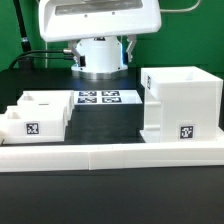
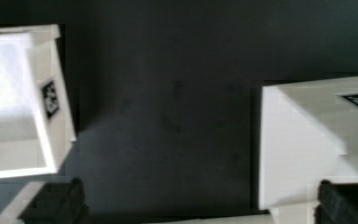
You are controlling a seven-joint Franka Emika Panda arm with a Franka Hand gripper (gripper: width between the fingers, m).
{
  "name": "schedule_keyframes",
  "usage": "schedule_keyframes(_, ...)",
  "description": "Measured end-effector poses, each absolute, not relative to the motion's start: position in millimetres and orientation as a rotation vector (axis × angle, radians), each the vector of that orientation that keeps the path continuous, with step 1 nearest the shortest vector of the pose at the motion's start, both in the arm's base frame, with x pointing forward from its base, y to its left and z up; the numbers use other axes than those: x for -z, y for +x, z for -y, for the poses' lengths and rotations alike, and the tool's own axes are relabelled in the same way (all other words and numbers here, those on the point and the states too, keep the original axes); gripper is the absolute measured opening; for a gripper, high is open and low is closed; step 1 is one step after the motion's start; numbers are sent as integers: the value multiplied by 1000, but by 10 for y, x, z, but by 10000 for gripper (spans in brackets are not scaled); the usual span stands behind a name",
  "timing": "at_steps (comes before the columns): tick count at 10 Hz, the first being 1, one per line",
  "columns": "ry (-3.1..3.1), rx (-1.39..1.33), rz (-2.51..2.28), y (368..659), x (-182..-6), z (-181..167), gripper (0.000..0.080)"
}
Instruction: Assemble drawer
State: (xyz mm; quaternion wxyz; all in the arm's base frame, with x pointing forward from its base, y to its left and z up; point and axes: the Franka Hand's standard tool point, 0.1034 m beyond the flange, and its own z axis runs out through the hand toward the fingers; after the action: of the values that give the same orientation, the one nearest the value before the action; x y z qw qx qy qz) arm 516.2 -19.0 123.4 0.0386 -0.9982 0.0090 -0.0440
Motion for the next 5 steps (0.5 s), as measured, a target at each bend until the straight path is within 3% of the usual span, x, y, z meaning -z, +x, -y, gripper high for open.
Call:
schedule_keyframes(3, -3062, 131, -36, 5150, -1225, 209, 649)
schedule_keyframes(5, -3065, 74, -166, 5035, -1112, 386, 649)
